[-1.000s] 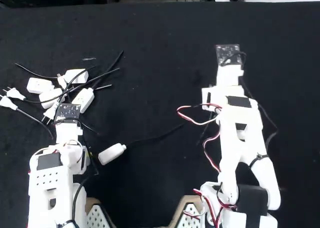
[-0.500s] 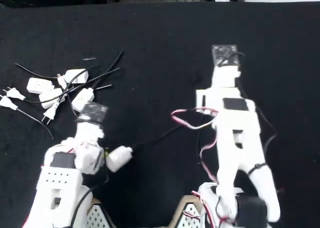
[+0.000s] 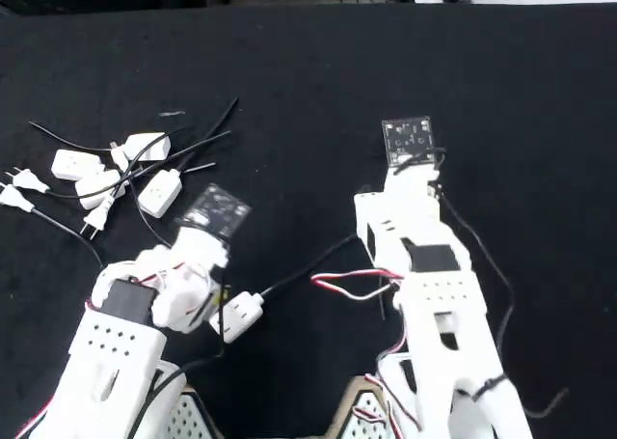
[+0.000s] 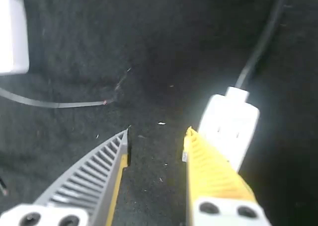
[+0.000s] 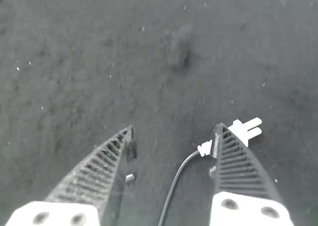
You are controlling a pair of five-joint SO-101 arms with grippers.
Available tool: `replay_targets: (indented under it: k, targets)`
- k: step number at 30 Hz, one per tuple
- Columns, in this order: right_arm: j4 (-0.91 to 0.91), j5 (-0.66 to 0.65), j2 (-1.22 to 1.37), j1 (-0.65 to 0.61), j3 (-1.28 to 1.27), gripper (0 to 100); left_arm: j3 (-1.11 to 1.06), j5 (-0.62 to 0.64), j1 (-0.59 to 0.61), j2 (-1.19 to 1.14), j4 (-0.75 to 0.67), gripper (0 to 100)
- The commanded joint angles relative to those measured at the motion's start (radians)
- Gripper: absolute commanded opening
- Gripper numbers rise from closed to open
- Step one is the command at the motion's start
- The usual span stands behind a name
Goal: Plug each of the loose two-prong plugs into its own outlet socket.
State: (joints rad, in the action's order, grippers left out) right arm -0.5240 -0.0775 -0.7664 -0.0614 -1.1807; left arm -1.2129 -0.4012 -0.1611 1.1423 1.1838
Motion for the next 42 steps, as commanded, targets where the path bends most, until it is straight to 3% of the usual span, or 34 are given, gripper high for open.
replay_targets:
  k: [1, 8, 16, 24, 35, 42]
  targets:
    - [0.034, 0.011, -0.107, 0.049, -0.019, 24.0, 0.076, -0.051, -0.131, 0.000, -0.009, 19]
    - [0.046, 0.011, -0.136, 0.052, -0.039, 24.0, 0.056, -0.049, -0.209, -0.026, -0.135, 19]
    - [0.091, 0.011, -0.136, 0.052, -0.064, 24.0, 0.177, -0.052, -0.205, -0.365, -0.170, 19]
    - [0.091, 0.011, -0.136, 0.052, -0.064, 24.0, 0.196, -0.051, -0.211, -0.560, -0.327, 19]
    - [0.091, 0.011, -0.136, 0.052, -0.064, 24.0, 0.209, -0.049, -0.199, -0.667, -0.373, 19]
    - [0.091, 0.011, -0.139, 0.055, -0.065, 24.0, 0.317, -0.048, -0.271, -0.669, -0.282, 19]
